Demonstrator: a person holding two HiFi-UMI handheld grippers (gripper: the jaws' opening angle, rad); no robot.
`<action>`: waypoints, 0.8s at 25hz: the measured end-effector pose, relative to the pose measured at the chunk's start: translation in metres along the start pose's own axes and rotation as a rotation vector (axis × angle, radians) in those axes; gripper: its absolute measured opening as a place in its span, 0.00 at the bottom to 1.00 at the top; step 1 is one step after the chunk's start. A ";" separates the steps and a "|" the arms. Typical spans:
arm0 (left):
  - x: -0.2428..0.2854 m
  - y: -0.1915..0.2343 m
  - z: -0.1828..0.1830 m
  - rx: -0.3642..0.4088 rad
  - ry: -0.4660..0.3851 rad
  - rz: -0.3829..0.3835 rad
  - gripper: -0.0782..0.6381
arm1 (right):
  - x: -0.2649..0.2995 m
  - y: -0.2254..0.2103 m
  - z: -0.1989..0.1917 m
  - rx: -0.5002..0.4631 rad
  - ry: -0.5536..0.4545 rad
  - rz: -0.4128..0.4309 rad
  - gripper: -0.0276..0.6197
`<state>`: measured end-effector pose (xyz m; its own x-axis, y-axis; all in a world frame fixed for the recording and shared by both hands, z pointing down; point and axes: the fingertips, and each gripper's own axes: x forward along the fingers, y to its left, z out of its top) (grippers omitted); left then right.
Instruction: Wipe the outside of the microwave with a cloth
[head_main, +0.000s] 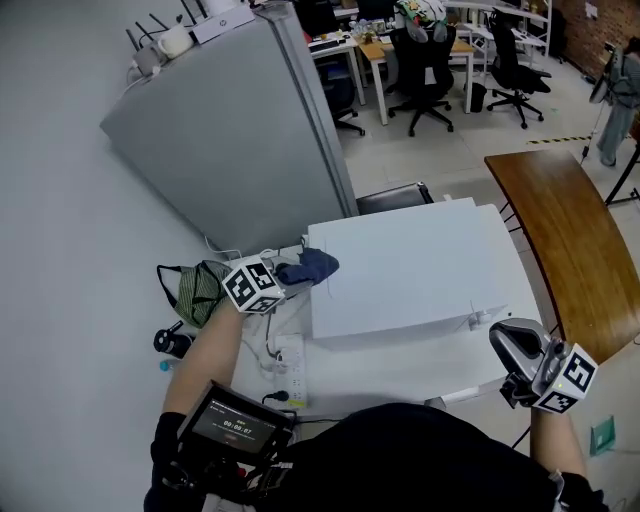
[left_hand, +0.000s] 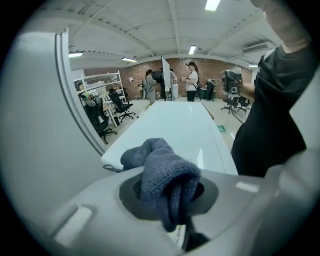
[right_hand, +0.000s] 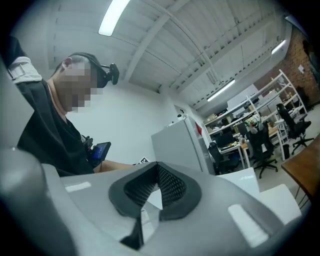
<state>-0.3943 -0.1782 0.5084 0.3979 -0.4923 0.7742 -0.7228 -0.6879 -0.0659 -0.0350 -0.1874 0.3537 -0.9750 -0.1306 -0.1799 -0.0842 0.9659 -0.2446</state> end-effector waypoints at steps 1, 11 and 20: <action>0.000 -0.004 -0.009 -0.011 -0.010 -0.003 0.19 | 0.008 0.005 -0.003 0.004 0.005 0.011 0.05; 0.108 -0.048 0.119 0.115 -0.029 -0.145 0.19 | -0.084 -0.027 0.009 0.022 -0.032 -0.126 0.05; 0.257 -0.112 0.299 0.254 -0.056 -0.274 0.19 | -0.228 -0.080 0.026 0.034 -0.081 -0.354 0.05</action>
<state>-0.0422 -0.3871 0.5271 0.5925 -0.2956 0.7494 -0.4247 -0.9051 -0.0212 0.1993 -0.2407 0.3891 -0.8672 -0.4739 -0.1528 -0.4051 0.8499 -0.3369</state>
